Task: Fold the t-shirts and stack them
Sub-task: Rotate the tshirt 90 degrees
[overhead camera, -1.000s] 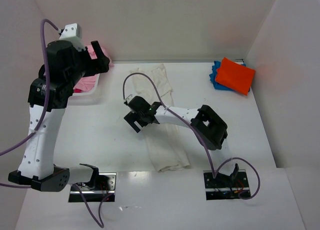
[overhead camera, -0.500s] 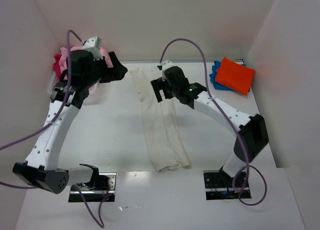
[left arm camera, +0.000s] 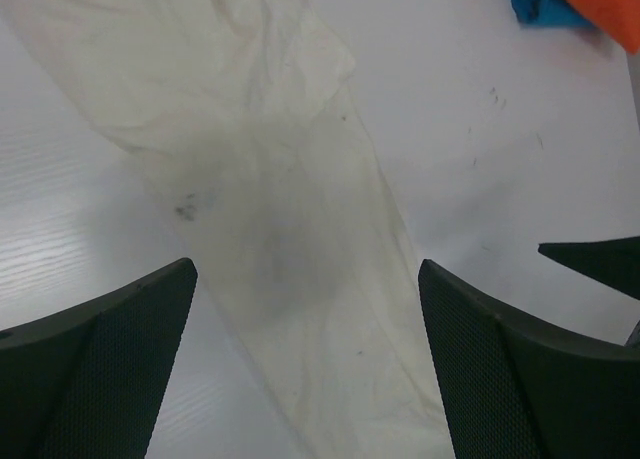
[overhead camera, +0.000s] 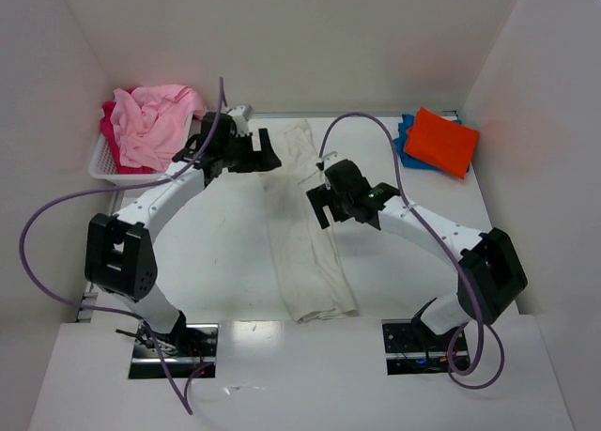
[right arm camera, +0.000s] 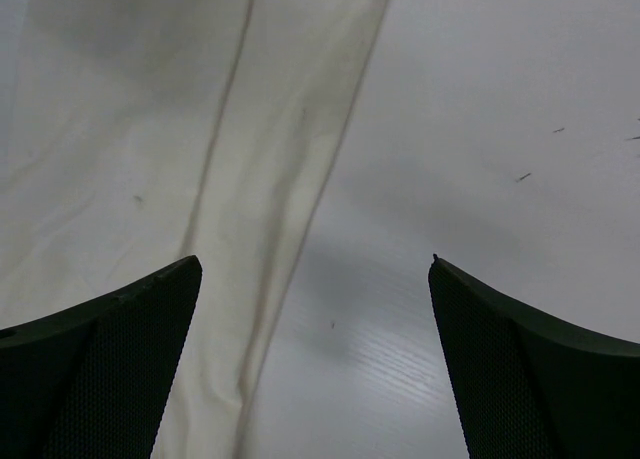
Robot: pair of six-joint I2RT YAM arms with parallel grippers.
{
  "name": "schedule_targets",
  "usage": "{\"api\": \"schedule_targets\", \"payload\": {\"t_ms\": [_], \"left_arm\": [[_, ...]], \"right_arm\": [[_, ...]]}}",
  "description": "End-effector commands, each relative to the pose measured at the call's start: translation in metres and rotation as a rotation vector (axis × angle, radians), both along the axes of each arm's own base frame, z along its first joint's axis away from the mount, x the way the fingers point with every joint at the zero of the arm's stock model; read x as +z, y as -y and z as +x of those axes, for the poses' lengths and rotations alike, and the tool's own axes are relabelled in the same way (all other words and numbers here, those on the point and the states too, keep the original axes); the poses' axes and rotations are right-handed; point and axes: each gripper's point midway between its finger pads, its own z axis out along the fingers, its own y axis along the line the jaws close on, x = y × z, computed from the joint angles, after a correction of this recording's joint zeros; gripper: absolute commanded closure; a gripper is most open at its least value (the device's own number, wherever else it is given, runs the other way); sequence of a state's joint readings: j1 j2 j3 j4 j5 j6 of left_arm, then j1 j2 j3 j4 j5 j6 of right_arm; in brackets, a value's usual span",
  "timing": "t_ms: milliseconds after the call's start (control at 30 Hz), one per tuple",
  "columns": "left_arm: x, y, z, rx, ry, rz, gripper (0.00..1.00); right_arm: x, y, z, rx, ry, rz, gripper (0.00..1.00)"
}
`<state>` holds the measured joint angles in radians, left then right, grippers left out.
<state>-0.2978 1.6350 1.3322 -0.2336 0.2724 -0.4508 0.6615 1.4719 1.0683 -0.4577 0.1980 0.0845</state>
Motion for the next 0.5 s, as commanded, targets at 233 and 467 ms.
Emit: {"api": "schedule_targets", "payload": {"t_ms": [233, 467], "left_arm": [[-0.041, 0.035, -0.006, -0.116, -0.055, -0.023, 0.01], [-0.070, 0.028, 0.002, -0.060, -0.131, 0.032, 0.01]], "right_arm": [[0.004, 0.000, -0.056, -0.064, -0.174, 0.261, 0.09], [-0.027, -0.034, -0.077, 0.020, -0.261, 0.142, 0.02]]}}
